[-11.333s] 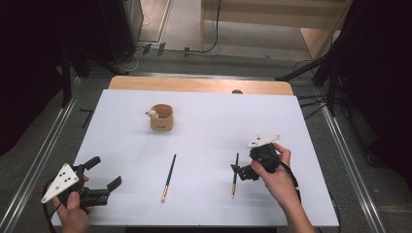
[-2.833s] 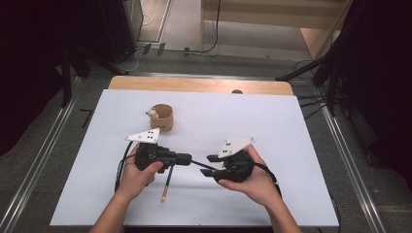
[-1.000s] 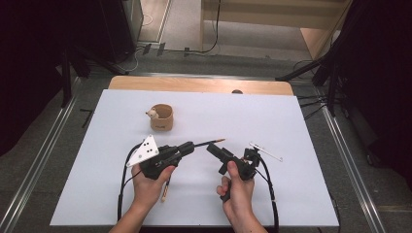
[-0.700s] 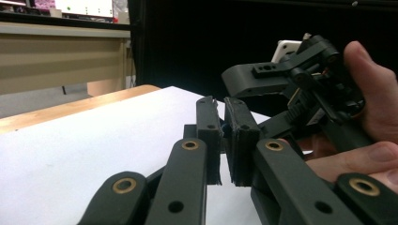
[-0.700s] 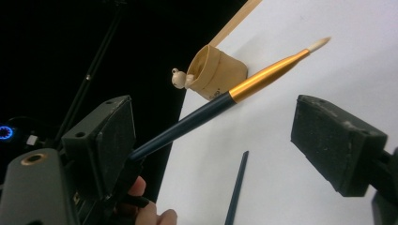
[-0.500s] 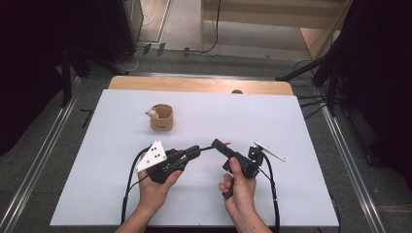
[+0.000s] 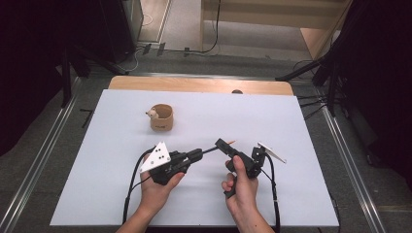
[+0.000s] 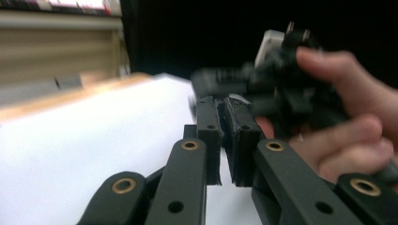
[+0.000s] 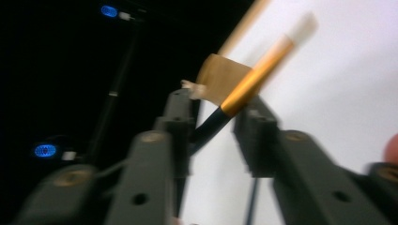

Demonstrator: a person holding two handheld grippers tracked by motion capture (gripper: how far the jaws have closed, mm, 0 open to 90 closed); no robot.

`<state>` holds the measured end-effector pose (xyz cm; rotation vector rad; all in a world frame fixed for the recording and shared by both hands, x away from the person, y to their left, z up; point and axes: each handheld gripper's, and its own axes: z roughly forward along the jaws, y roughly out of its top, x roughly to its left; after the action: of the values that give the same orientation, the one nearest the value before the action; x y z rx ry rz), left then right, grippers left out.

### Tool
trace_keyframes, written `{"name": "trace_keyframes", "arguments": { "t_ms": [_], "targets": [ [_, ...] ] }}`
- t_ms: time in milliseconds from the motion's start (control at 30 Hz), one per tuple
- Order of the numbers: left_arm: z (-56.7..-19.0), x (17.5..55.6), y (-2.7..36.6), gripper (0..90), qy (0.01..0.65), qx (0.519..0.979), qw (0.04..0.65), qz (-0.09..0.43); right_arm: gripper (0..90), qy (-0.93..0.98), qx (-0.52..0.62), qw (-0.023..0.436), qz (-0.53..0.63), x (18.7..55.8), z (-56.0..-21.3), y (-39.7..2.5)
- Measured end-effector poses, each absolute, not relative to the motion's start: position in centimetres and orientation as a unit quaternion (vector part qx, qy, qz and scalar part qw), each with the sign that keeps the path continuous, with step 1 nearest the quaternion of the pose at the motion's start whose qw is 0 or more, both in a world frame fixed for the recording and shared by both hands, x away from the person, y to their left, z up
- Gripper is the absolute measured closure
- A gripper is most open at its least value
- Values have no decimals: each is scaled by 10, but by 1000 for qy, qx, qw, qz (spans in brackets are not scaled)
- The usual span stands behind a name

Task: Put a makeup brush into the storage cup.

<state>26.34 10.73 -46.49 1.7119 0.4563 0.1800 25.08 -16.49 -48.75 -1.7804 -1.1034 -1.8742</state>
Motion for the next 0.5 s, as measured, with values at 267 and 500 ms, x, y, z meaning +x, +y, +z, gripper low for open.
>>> {"name": "trace_keyframes", "arguments": {
  "t_ms": [267, 500],
  "targets": [
    [-460, 268, 107, 504, 218, 756, 615, 47, 848, -485, -574, 41, -658, 246, -464, -165],
    [-458, 266, 100, 508, 221, 772, 594, 52, 848, -565, -519, -54, -639, 238, -442, -154]
  ]
}}
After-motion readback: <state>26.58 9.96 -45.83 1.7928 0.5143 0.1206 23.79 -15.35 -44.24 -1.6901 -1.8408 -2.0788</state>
